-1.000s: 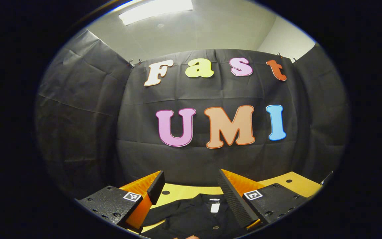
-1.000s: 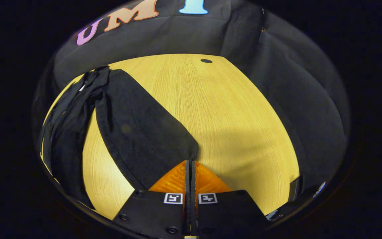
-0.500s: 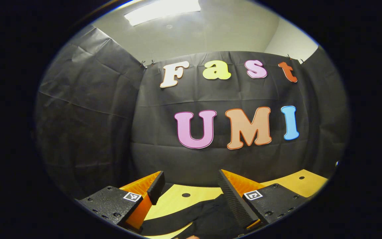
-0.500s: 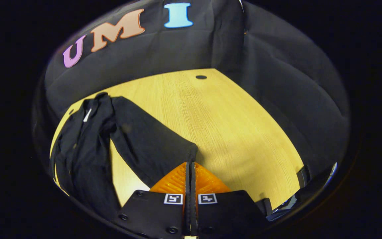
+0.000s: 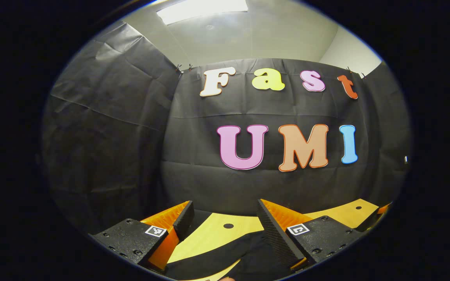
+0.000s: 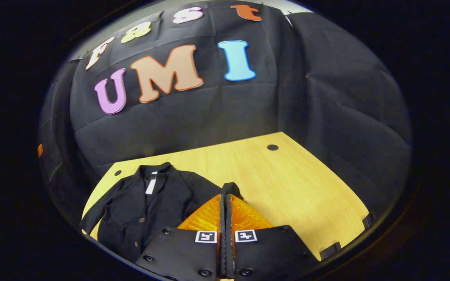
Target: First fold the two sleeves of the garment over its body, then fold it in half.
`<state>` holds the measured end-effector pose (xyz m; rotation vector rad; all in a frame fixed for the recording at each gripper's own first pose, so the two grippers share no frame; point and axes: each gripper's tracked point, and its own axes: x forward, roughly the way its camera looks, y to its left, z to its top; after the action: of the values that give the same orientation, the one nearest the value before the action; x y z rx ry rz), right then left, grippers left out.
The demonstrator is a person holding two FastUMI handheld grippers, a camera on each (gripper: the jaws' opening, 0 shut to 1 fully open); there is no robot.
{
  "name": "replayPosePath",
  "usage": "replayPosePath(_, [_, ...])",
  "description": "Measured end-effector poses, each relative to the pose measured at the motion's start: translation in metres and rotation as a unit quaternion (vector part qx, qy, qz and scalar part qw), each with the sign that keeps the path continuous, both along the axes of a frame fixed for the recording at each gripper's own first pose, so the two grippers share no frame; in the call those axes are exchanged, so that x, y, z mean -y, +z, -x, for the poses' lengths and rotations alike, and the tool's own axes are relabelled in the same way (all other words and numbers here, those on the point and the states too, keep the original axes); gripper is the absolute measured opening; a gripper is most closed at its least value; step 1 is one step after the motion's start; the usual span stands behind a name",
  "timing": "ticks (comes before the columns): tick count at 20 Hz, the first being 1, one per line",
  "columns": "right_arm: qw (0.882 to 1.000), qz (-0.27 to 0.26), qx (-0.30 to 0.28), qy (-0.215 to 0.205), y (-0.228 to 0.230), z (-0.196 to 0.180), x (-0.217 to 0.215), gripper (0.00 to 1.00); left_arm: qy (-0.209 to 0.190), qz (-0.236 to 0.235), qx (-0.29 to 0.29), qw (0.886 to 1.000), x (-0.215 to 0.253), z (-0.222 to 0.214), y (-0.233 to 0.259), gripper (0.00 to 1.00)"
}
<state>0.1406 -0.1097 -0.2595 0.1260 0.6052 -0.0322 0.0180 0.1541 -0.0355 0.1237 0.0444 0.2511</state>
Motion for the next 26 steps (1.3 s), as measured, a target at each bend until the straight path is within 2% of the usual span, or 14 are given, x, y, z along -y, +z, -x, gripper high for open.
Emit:
replayPosePath(6, [0.998,0.01,0.044,0.046,0.027,-0.027,-0.088,0.02,0.012,0.002,-0.015,1.0,-0.054,0.008,-0.011,0.99])
replayPosePath(10, [0.995,-0.006,0.07,0.073,0.044,-0.04,-0.15,0.04,0.021,-0.004,-0.032,0.999,-0.09,0.016,-0.022,0.96])
replayPosePath(11, [0.994,-0.009,0.073,0.081,0.046,-0.044,-0.165,0.0,0.023,-0.005,-0.036,0.999,-0.098,0.019,-0.023,0.94])
replayPosePath(12, [0.993,-0.009,0.075,0.089,0.046,-0.046,-0.178,0.02,0.026,-0.007,-0.039,0.999,-0.106,0.022,-0.024,0.93])
replayPosePath(18, [0.988,-0.022,0.08,0.13,0.049,-0.056,-0.248,0.0,0.048,-0.01,-0.062,0.997,-0.145,0.042,-0.037,0.99])
replayPosePath(19, [0.987,-0.023,0.083,0.137,0.051,-0.057,-0.258,0.02,0.052,-0.009,-0.063,0.997,-0.15,0.045,-0.038,0.99])
replayPosePath(20, [0.985,-0.02,0.084,0.147,0.052,-0.06,-0.27,0.02,0.057,-0.008,-0.065,0.996,-0.154,0.049,-0.039,0.96])
replayPosePath(26, [0.974,0.004,0.069,0.216,0.031,-0.067,-0.339,0.04,0.092,-0.001,-0.079,0.993,-0.183,0.071,-0.049,0.99])
